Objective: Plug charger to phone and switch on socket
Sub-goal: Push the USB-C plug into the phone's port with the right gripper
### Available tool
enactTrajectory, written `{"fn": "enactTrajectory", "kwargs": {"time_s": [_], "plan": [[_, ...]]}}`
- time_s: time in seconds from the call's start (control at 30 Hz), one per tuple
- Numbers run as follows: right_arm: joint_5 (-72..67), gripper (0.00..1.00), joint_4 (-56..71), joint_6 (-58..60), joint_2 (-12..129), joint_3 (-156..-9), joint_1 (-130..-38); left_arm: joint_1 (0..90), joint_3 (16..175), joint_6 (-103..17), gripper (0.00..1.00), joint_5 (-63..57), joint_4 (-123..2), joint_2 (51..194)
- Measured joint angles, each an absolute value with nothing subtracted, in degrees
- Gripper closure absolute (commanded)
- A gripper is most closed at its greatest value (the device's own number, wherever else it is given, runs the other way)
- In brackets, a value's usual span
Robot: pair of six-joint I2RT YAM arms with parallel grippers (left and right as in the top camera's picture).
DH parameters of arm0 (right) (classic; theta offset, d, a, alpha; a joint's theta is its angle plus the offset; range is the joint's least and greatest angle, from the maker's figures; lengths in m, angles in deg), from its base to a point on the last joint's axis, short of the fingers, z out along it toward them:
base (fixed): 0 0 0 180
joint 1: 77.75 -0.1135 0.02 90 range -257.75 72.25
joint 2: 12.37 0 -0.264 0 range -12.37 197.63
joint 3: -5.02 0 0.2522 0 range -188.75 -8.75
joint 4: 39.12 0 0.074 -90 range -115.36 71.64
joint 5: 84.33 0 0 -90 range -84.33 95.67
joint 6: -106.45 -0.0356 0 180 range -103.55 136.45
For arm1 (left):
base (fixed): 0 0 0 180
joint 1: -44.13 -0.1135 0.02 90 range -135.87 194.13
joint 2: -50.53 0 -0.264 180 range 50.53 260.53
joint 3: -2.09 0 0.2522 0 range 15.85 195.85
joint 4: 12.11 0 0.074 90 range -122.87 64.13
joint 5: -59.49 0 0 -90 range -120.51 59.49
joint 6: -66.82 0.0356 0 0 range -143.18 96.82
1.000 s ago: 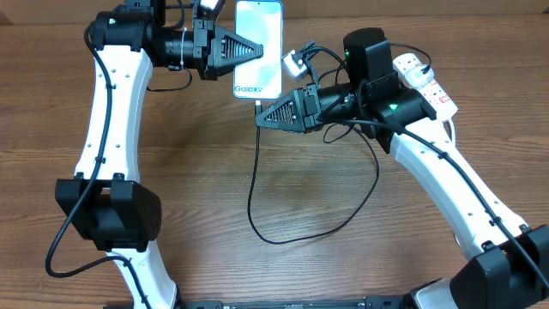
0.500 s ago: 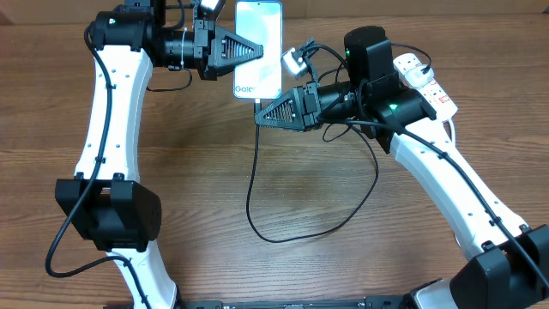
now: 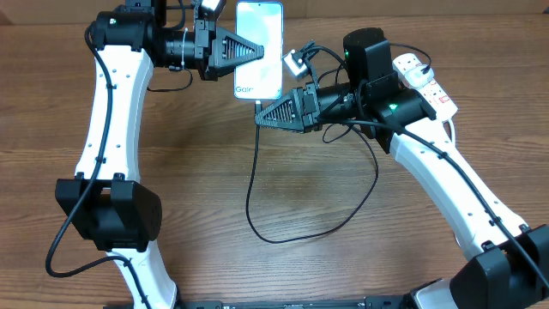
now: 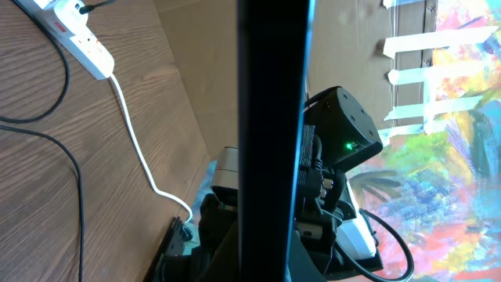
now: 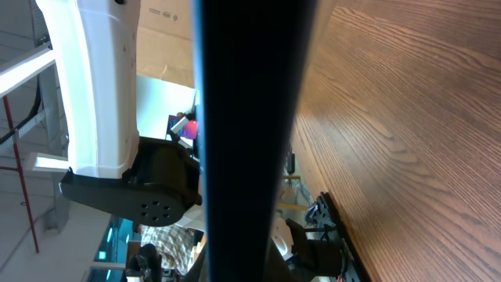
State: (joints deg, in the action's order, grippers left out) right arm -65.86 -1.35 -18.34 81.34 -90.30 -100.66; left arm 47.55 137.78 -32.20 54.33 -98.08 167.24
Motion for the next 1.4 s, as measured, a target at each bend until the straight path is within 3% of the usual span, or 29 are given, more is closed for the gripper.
{"fn": "enactTrajectory", "kwargs": {"time_s": [1.4], "plan": [[-65.92, 0.96, -1.26, -18.34, 81.34, -90.33, -100.66, 47.55, 137.74, -33.48, 0.96, 53.19, -98.08, 167.24]]}}
